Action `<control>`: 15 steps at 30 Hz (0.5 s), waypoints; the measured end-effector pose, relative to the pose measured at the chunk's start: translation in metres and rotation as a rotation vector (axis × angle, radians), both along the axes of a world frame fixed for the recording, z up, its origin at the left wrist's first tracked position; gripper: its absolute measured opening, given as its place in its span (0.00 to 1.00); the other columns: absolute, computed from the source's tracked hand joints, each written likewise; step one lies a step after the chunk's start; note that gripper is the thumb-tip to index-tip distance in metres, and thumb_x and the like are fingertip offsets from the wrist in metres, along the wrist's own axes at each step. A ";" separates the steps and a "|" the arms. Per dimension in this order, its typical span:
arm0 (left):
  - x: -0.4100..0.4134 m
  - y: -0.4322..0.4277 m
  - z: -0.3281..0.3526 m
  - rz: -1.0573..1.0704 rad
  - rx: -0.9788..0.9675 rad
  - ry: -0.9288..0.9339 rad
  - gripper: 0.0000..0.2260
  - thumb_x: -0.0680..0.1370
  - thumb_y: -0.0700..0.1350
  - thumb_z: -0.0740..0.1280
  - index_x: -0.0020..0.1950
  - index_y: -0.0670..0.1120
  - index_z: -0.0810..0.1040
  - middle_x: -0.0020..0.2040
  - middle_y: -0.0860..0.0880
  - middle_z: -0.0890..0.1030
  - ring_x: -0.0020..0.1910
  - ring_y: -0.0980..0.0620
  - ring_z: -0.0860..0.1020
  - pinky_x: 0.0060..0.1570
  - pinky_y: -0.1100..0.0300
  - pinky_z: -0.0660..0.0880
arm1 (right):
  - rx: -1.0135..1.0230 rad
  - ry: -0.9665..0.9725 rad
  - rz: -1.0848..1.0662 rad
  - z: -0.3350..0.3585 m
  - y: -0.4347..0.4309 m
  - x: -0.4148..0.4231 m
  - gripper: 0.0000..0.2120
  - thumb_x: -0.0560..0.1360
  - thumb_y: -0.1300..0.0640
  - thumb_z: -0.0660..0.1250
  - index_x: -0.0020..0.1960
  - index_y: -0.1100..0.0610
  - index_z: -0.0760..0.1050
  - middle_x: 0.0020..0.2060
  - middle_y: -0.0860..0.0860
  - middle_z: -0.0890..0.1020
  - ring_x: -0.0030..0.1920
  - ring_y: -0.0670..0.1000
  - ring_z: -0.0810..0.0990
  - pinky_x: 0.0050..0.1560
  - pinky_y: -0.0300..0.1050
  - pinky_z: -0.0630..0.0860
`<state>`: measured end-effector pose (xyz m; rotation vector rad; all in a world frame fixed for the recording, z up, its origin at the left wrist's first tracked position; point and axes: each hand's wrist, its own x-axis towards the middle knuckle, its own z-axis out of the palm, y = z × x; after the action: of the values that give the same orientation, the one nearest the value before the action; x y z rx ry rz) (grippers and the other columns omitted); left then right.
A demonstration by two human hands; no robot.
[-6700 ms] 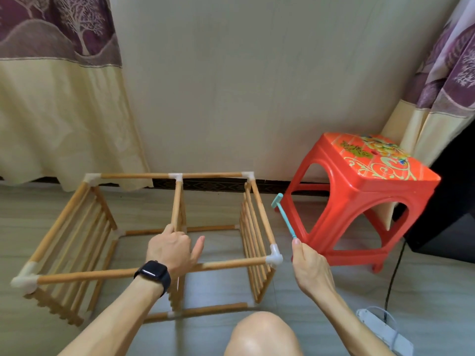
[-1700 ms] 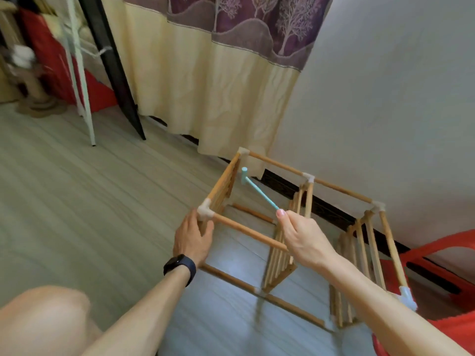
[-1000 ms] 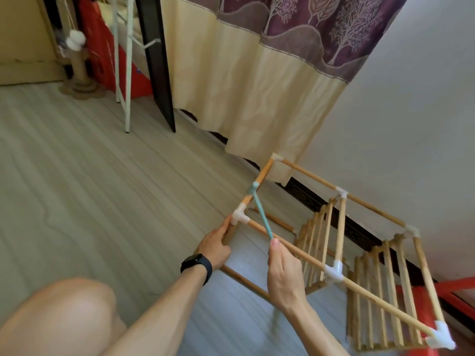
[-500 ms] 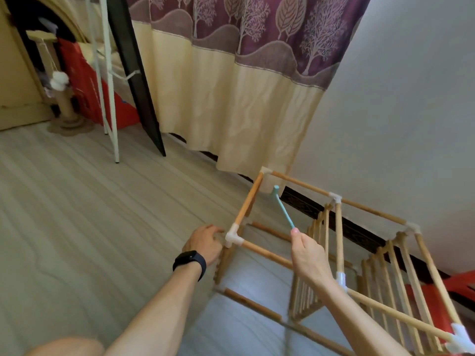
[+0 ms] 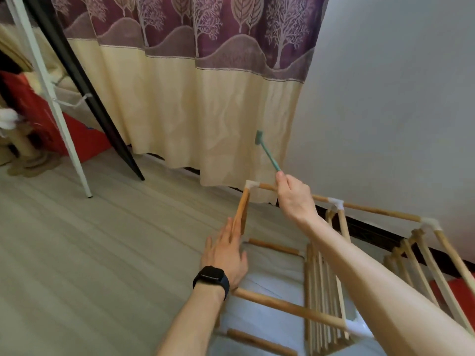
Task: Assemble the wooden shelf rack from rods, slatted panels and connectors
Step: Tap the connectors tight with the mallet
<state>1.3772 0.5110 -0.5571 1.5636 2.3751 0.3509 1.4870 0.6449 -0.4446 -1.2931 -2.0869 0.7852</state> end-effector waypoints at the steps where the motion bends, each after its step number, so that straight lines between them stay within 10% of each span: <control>1: 0.001 0.001 0.000 0.003 0.004 0.008 0.36 0.83 0.54 0.57 0.81 0.52 0.35 0.82 0.51 0.39 0.80 0.45 0.55 0.78 0.45 0.51 | 0.008 0.093 -0.028 -0.004 -0.001 -0.005 0.21 0.86 0.45 0.49 0.39 0.51 0.70 0.39 0.52 0.79 0.40 0.53 0.75 0.40 0.50 0.68; 6: 0.007 0.000 0.000 0.021 0.015 0.003 0.36 0.82 0.52 0.58 0.81 0.52 0.37 0.82 0.51 0.40 0.77 0.43 0.60 0.77 0.46 0.55 | -0.296 -0.181 -0.045 -0.058 0.005 -0.021 0.27 0.86 0.47 0.44 0.63 0.61 0.76 0.61 0.64 0.80 0.61 0.66 0.77 0.58 0.55 0.72; 15: 0.005 -0.002 -0.006 0.008 -0.006 0.017 0.39 0.79 0.51 0.60 0.81 0.51 0.36 0.82 0.50 0.39 0.79 0.46 0.57 0.77 0.45 0.55 | -0.172 -0.055 -0.071 -0.069 -0.001 -0.022 0.27 0.85 0.45 0.43 0.61 0.60 0.76 0.59 0.65 0.80 0.60 0.67 0.76 0.58 0.56 0.72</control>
<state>1.3823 0.5090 -0.5633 1.5615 2.3934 0.3326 1.4654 0.6444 -0.5137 -1.4878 -2.0402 0.9237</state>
